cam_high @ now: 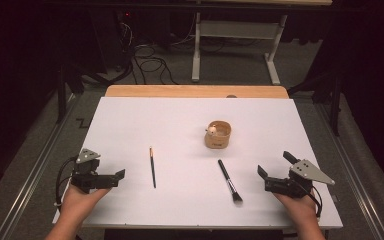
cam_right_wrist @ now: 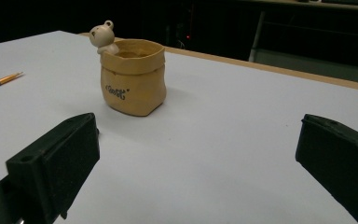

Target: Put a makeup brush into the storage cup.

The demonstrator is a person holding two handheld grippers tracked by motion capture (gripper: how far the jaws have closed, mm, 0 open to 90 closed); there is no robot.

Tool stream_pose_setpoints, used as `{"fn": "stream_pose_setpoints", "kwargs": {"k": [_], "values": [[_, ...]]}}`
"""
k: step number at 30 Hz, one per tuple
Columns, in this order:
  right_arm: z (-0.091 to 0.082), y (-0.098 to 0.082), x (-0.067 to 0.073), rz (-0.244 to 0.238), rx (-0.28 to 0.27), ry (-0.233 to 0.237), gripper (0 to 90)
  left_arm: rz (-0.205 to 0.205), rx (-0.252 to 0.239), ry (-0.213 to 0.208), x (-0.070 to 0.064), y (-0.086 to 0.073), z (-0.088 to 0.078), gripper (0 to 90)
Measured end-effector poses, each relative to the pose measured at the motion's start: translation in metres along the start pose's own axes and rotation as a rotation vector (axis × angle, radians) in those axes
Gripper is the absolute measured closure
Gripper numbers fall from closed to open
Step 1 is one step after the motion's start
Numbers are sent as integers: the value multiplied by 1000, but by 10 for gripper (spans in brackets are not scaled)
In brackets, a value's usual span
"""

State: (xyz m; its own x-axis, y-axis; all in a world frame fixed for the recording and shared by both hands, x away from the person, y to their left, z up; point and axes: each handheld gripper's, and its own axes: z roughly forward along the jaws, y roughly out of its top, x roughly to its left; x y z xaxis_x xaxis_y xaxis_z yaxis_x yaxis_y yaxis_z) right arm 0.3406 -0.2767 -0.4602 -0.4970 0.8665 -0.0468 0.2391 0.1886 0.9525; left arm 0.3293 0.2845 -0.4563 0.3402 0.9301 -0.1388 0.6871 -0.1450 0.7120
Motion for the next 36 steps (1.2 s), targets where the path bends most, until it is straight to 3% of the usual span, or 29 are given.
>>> {"fn": "stream_pose_setpoints", "kwargs": {"k": [14, 23, 36], "values": [[-2, 1, 0, 5, -8, 1, 3, -6, 181, -4, 7, 22, 6, 22], [-2, 1, 0, 4, -11, 3, 3, -67, 287, -28, 10, 28, 13, 50], [-2, 1, 0, 7, -9, 5, 3, -105, 416, -48, 12, 36, 16, 78]]}}
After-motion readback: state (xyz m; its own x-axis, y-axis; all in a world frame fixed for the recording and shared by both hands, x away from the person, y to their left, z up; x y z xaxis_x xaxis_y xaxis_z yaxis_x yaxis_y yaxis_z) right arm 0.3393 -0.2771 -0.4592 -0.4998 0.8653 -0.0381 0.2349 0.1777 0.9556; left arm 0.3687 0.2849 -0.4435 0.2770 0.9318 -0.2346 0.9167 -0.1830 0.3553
